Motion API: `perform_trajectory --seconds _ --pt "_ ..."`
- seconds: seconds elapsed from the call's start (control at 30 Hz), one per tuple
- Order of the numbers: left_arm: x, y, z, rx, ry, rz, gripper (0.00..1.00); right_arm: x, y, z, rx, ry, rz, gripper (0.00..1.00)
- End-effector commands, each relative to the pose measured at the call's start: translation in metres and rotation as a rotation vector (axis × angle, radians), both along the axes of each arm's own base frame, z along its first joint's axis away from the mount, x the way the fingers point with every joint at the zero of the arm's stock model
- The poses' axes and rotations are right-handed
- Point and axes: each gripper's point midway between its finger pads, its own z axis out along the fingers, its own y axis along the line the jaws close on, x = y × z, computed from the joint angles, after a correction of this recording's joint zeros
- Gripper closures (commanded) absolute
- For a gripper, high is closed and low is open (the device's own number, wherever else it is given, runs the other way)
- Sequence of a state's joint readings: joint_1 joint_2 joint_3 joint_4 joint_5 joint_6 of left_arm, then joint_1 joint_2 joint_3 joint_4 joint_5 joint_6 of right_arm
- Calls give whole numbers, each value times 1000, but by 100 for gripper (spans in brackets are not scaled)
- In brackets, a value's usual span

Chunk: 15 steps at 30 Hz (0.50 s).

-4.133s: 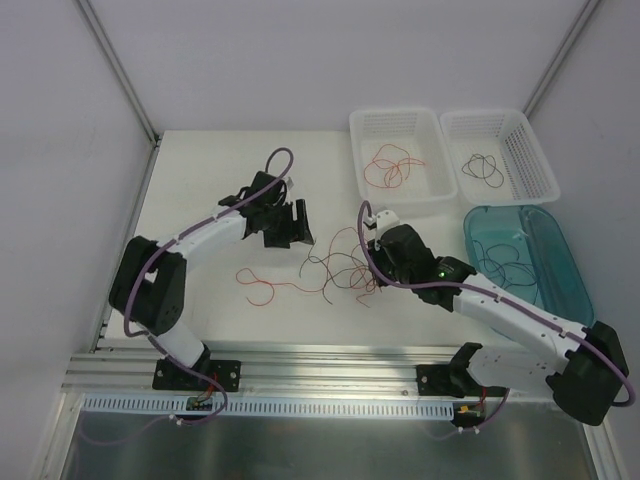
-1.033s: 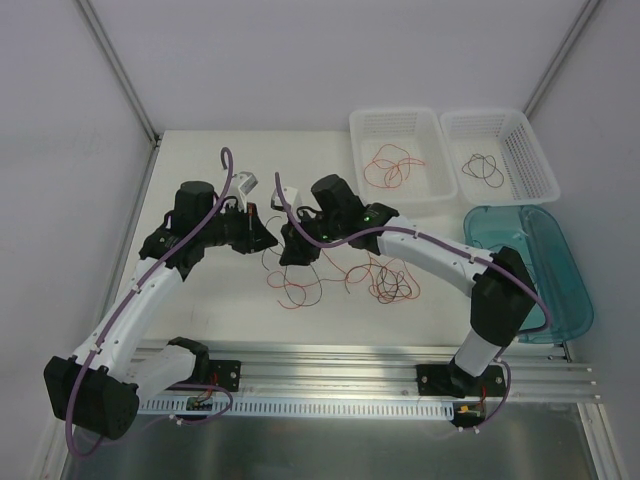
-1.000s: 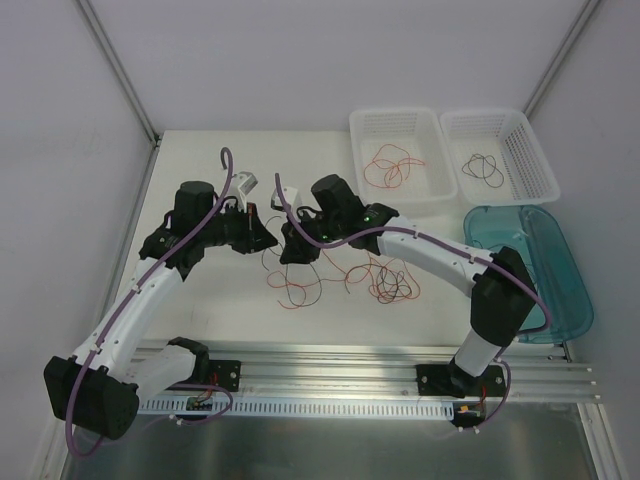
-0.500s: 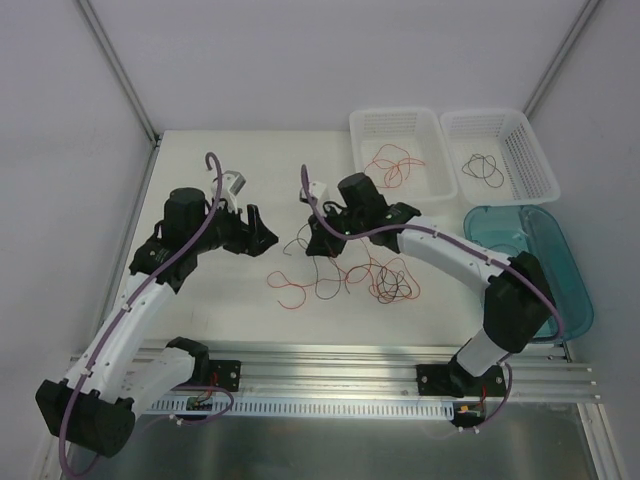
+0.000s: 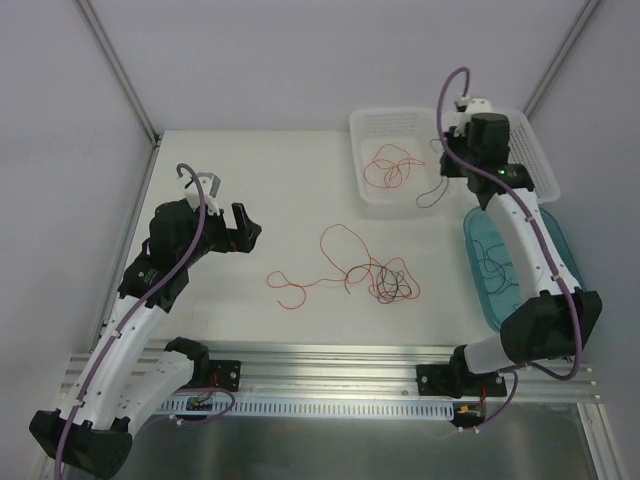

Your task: Untangle the cables

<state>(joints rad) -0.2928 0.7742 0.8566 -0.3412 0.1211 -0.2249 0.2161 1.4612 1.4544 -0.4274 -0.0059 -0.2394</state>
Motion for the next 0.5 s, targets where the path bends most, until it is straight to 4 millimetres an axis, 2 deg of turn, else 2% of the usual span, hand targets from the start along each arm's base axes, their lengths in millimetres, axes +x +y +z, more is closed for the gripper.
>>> perform_trajectory --seconds 0.0,0.03,0.07,0.1,0.13,0.17,0.23,0.27,0.33,0.37,0.4,0.43,0.47 --pt "8 3 -1 -7 -4 33 1 22 -79 50 51 -149 -333 99" --pt "8 2 -2 -8 3 29 1 29 -105 60 51 -176 -401 99" --pt "9 2 -3 -6 6 27 1 41 -118 48 42 -154 -434 99" --pt "9 0 -5 -6 12 19 1 48 -129 47 37 -153 -459 99" --pt "9 0 -4 -9 11 19 1 57 -151 55 34 -170 -509 99" --pt "9 0 -5 -8 14 17 1 69 -164 37 15 -133 -545 99" --pt "10 0 -6 -5 18 16 1 83 -191 27 6 -126 -599 99" --pt "11 1 -8 -3 22 21 1 99 -201 14 1 -109 -616 99" --pt "11 0 -9 1 27 17 1 113 -220 3 1 -87 -640 99" --pt "12 0 -11 3 31 16 1 126 -225 16 16 -118 -632 99" --pt "12 -1 -12 2 36 9 1 136 -231 -16 10 -39 -634 99" --pt "12 -2 -14 5 42 3 1 142 -241 -23 9 -26 -642 96" --pt "13 -2 -14 5 46 2 1 148 -241 -28 15 -14 -619 92"
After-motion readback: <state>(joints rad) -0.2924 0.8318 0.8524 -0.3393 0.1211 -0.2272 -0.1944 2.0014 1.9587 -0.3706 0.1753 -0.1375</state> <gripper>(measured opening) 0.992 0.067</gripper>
